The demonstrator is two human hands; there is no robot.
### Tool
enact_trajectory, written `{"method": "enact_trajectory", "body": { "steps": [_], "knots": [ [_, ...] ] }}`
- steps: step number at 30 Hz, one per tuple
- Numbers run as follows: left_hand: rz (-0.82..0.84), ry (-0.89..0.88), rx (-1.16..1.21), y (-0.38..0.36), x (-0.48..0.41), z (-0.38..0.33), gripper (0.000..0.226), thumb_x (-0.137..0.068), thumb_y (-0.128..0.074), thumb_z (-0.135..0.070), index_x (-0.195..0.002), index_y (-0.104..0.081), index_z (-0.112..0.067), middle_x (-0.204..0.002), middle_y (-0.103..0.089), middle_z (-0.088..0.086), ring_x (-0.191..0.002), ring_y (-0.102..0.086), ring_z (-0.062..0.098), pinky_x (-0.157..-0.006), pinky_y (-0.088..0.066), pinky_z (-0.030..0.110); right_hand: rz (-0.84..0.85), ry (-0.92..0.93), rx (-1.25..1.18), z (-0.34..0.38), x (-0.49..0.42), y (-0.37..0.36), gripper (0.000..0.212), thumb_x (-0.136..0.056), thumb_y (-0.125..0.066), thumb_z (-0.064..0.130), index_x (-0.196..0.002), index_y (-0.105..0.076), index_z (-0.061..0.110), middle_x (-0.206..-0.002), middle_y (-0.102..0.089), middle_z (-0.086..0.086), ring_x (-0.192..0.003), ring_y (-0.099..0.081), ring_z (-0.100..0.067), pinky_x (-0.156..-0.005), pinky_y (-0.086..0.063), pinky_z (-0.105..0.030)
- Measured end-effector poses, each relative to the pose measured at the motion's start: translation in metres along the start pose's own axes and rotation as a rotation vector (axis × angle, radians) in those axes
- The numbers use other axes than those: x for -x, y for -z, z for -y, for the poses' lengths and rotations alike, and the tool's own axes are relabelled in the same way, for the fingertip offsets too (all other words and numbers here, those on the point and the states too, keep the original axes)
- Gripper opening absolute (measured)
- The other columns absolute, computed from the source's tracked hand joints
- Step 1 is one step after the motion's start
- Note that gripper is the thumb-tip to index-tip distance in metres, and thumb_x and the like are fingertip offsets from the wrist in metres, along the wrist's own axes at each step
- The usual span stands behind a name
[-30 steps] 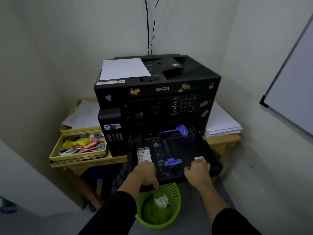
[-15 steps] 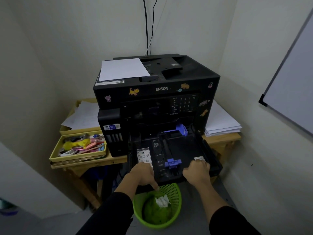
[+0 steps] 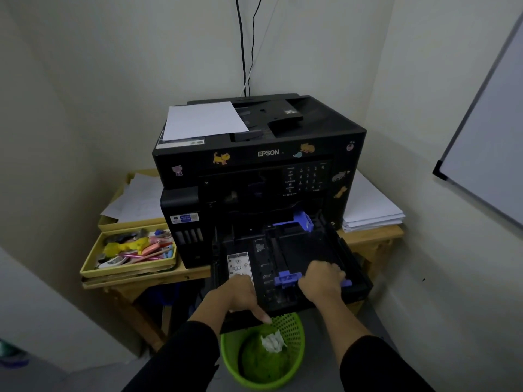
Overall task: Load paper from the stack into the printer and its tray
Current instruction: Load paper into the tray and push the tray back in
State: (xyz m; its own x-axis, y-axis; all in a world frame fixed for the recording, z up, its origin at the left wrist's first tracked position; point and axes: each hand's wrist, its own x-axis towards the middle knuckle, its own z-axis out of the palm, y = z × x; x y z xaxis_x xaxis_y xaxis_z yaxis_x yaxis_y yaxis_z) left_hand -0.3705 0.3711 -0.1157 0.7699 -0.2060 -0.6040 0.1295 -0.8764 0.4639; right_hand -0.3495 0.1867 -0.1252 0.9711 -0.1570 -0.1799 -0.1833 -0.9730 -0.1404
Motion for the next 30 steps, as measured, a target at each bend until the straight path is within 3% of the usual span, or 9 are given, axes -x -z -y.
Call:
{"method": "enact_trajectory", "body": {
  "steps": [2, 4, 10, 14, 18, 21, 26, 28, 30],
  "knots": [
    [-0.026, -0.011, 0.148, 0.013, 0.001, -0.012, 0.034, -0.066, -0.084, -0.036, -0.082, -0.075, -0.007, -0.079, -0.065, -0.002, -0.079, -0.060, 0.012, -0.064, -0.047, 0.020, -0.081, -0.006, -0.104, 0.013, -0.009, 0.011, 0.034, -0.087, -0.055, 0.028, -0.115, -0.057, 0.008, -0.122, -0.059, -0.013, -0.118, -0.048, -0.032, -0.099, -0.036, -0.045],
    [-0.183, -0.065, 0.180, 0.035, -0.004, -0.028, 0.044, -0.068, -0.082, -0.039, -0.096, -0.075, -0.007, -0.094, -0.068, -0.001, -0.094, -0.062, 0.014, -0.077, -0.048, 0.022, -0.189, 0.022, -0.191, 0.030, -0.021, 0.031, 0.038, -0.088, -0.053, 0.025, -0.121, -0.053, 0.006, -0.125, -0.056, -0.015, -0.120, -0.045, -0.034, -0.100, -0.035, -0.046],
    [-0.908, -0.225, 0.140, 0.134, -0.013, -0.081, 0.032, -0.085, -0.068, -0.027, -0.106, -0.069, -0.003, -0.102, -0.070, 0.012, -0.097, -0.065, 0.023, -0.079, -0.046, 0.022, -0.483, 0.256, -0.559, 0.088, -0.069, 0.130, 0.031, -0.088, -0.052, 0.015, -0.115, -0.055, 0.002, -0.118, -0.058, -0.018, -0.113, -0.050, -0.033, -0.095, -0.044, -0.041],
    [-1.185, -0.228, 0.143, 0.202, -0.016, -0.102, 0.024, -0.087, -0.063, -0.020, -0.101, -0.068, -0.002, -0.102, -0.069, 0.014, -0.096, -0.064, 0.026, -0.082, -0.048, 0.028, -0.521, 0.391, -0.773, 0.123, -0.098, 0.190, 0.022, -0.089, -0.049, 0.010, -0.107, -0.056, 0.000, -0.112, -0.059, -0.018, -0.107, -0.052, -0.032, -0.089, -0.045, -0.039],
    [-1.265, -0.155, 0.100, 0.250, -0.020, -0.100, 0.030, -0.090, -0.056, -0.017, -0.112, -0.062, 0.002, -0.112, -0.064, 0.016, -0.105, -0.059, 0.027, -0.086, -0.044, 0.029, -0.414, 0.417, -0.891, 0.152, -0.133, 0.218, 0.009, -0.088, -0.048, 0.006, -0.087, -0.056, 0.002, -0.088, -0.058, -0.013, -0.078, -0.056, -0.025, -0.064, -0.047, -0.031],
    [-1.230, -0.065, 0.045, 0.272, -0.023, -0.089, 0.034, -0.091, -0.054, -0.018, -0.119, -0.058, 0.002, -0.119, -0.059, 0.016, -0.111, -0.054, 0.028, -0.088, -0.044, 0.031, -0.301, 0.367, -0.899, 0.172, -0.154, 0.229, 0.027, -0.084, -0.045, 0.000, -0.060, -0.038, 0.009, -0.061, -0.040, -0.005, -0.051, -0.038, -0.016, -0.045, -0.031, -0.024],
    [-1.159, 0.113, -0.114, 0.302, -0.028, -0.063, 0.039, -0.092, -0.050, -0.025, -0.122, -0.054, -0.001, -0.124, -0.055, 0.014, -0.117, -0.050, 0.031, -0.095, -0.043, 0.039, -0.128, 0.302, -0.950, 0.200, -0.177, 0.239, 0.017, -0.090, -0.043, -0.002, -0.073, -0.046, 0.000, -0.073, -0.045, -0.007, -0.068, -0.045, -0.021, -0.059, -0.037, -0.027],
    [-1.130, 0.158, -0.160, 0.310, -0.031, -0.055, 0.037, -0.092, -0.049, -0.027, -0.119, -0.056, -0.003, -0.122, -0.056, 0.013, -0.116, -0.051, 0.030, -0.093, -0.043, 0.038, -0.065, 0.290, -0.952, 0.211, -0.186, 0.239, 0.007, -0.091, -0.044, 0.001, -0.093, -0.050, 0.000, -0.093, -0.049, -0.014, -0.076, -0.050, -0.024, -0.068, -0.038, -0.027],
    [-1.076, 0.167, -0.186, 0.316, -0.037, -0.049, 0.031, -0.089, -0.049, -0.026, -0.109, -0.060, -0.004, -0.115, -0.060, 0.012, -0.109, -0.055, 0.030, -0.088, -0.045, 0.037, -0.014, 0.262, -0.968, 0.222, -0.197, 0.238, 0.026, -0.093, -0.046, 0.003, -0.118, -0.051, -0.003, -0.118, -0.052, -0.021, -0.098, -0.057, -0.031, -0.079, -0.043, -0.031]
  ]
}}
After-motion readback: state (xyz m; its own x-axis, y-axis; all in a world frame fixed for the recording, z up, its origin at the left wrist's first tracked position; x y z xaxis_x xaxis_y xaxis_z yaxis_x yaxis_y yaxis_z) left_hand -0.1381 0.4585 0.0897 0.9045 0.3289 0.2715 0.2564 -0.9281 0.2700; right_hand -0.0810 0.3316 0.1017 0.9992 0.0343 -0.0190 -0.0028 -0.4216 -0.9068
